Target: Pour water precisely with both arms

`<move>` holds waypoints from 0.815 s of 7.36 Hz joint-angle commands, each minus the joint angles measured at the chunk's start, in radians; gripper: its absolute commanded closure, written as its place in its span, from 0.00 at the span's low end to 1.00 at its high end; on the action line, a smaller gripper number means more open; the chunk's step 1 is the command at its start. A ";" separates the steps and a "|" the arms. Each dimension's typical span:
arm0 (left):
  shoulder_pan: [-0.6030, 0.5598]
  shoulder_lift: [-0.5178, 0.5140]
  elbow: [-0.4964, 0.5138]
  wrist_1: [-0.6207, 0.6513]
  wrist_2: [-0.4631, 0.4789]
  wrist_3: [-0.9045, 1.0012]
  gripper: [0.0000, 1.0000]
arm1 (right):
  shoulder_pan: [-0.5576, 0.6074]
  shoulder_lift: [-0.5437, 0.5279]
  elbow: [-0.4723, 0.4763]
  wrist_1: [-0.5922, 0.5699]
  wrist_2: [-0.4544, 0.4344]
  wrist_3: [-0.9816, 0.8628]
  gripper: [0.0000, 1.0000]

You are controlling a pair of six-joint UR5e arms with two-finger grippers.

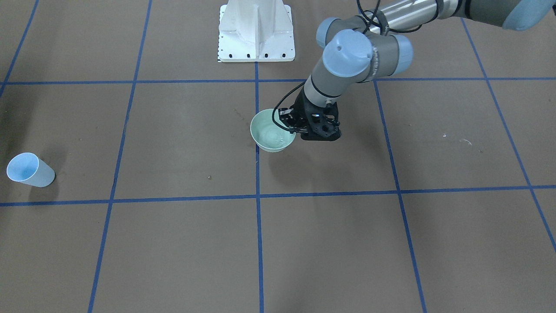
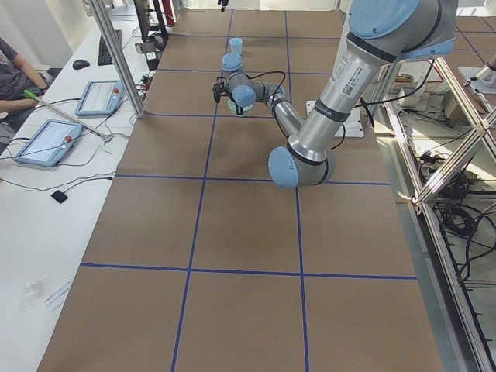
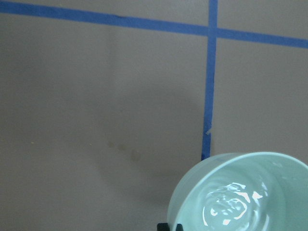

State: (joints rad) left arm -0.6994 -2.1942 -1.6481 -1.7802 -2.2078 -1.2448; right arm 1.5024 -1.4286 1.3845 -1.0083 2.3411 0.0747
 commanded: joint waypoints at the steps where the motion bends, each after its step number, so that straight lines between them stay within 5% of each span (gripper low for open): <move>1: -0.131 0.164 -0.085 0.001 -0.108 0.159 1.00 | -0.002 0.043 0.010 -0.086 0.004 -0.001 0.01; 3: -0.243 0.397 -0.140 -0.027 -0.153 0.438 1.00 | -0.004 0.047 0.021 -0.105 0.004 0.000 0.01; 6: -0.354 0.583 -0.131 -0.031 -0.155 0.731 1.00 | -0.002 0.043 0.033 -0.110 0.003 0.007 0.01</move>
State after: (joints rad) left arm -1.0071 -1.6939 -1.7815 -1.8100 -2.3610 -0.6391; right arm 1.4999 -1.3839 1.4153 -1.1171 2.3442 0.0771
